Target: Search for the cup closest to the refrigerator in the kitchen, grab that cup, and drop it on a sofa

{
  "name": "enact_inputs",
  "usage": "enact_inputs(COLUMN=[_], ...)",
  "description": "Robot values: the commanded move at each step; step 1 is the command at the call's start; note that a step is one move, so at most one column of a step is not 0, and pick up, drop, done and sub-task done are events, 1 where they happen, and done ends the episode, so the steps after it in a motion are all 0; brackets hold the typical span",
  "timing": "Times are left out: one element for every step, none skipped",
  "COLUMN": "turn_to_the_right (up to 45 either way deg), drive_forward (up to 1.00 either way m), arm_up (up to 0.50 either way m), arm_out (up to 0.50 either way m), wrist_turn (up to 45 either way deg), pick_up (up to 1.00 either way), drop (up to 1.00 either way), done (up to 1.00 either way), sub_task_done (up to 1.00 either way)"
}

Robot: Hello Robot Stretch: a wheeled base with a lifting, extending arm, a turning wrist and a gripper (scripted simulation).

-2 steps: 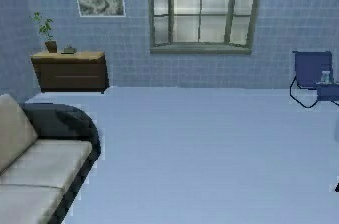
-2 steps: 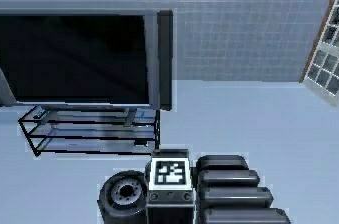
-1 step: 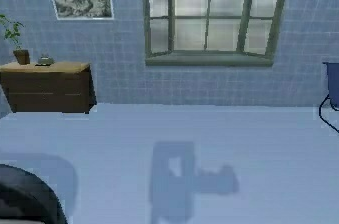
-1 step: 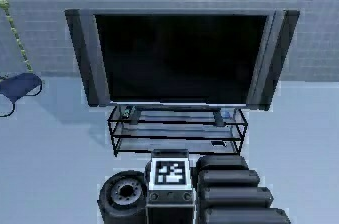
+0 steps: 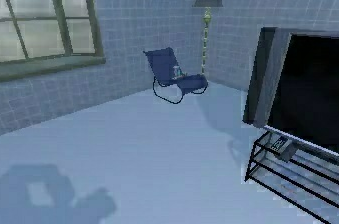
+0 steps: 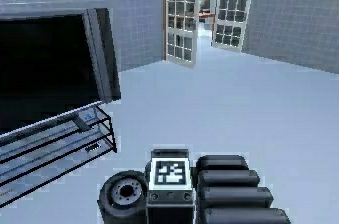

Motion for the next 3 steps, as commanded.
enact_inputs(turn_to_the_right=[45.0,3.0,-45.0], drive_forward=[0.0,0.0,0.0], arm_up=[0.0,0.0,0.0], arm_out=[0.0,0.0,0.0], wrist_turn=[0.0,0.0,0.0], pick_up=[0.0,0.0,0.0], drop=[0.0,0.0,0.0], done=[0.0,0.0,0.0], sub_task_done=[0.0,0.0,0.0])
